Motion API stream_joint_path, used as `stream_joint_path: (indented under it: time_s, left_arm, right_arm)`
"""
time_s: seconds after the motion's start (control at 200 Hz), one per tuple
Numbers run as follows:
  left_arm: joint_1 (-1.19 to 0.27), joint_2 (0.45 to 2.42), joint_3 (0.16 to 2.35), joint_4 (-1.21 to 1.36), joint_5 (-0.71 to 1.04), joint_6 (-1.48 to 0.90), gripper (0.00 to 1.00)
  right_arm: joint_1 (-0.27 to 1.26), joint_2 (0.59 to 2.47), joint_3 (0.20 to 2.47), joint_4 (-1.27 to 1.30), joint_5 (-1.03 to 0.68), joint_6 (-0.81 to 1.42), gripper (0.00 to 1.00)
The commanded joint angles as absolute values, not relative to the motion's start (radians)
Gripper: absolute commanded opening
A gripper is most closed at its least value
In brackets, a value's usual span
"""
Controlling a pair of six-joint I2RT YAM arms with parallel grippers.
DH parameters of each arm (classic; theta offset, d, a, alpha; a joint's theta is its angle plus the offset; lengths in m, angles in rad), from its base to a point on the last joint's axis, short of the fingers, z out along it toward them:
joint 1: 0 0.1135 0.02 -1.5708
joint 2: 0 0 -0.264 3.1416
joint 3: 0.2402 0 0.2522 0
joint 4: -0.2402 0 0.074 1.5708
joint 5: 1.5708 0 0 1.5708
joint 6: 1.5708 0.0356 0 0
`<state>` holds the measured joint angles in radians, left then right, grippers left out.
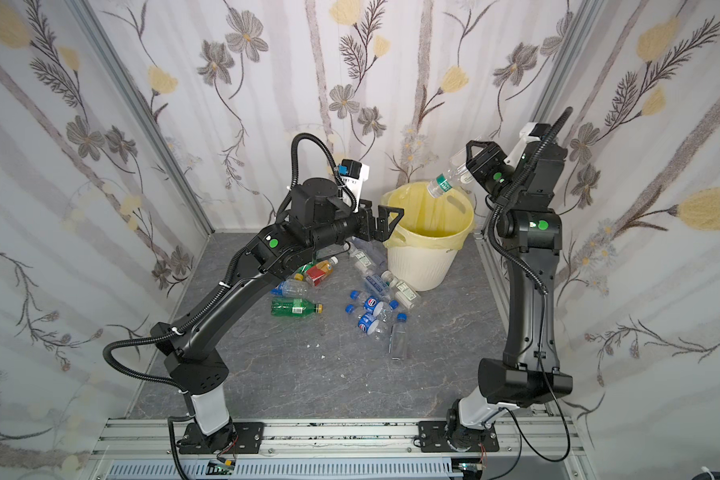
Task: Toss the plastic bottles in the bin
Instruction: 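Carry the square bottle over the bin with the right gripper and release, then move both grippers back over the bottles near the robot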
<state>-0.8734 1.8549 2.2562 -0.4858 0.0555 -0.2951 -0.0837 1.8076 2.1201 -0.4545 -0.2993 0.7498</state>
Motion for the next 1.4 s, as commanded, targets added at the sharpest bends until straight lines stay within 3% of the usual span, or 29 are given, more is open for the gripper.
stream_joint_path:
  time_s: [0.0, 0.075, 0.095, 0.47, 0.949, 1.119, 1.394]
  left_arm:
    - [-0.877, 1.839, 2.23, -0.485, 0.042, -0.322, 1.0]
    - [-0.879, 1.824, 2.197, -0.485, 0.029, -0.329, 1.0]
    - [-0.88, 1.819, 2.187, -0.485, 0.024, -0.333, 1.0]
    - [-0.883, 1.776, 2.058, -0.485, -0.021, -0.428, 1.0]
    - [-0.803, 1.662, 1.783, -0.494, -0.104, -0.709, 1.0]
    - [-0.726, 1.564, 1.607, -0.506, -0.067, -0.837, 1.0]
    - [-0.617, 1.362, 1.258, -0.512, -0.03, -0.814, 1.0]
  right_arm:
    - [-0.078, 1.933, 2.142, -0.549, -0.28, 0.729, 0.73]
    - [-0.061, 1.961, 2.161, -0.585, -0.309, 0.729, 0.97]
    - [-0.053, 1.957, 2.161, -0.588, -0.3, 0.72, 0.99]
    - [-0.023, 1.875, 2.125, -0.678, -0.271, 0.647, 1.0]
    - [0.172, 1.608, 1.718, -0.57, -0.293, 0.631, 1.0]
    - [0.253, 1.499, 1.561, -0.547, -0.277, 0.609, 1.0]
    - [0.424, 1.402, 1.392, -0.545, -0.157, 0.578, 1.0]
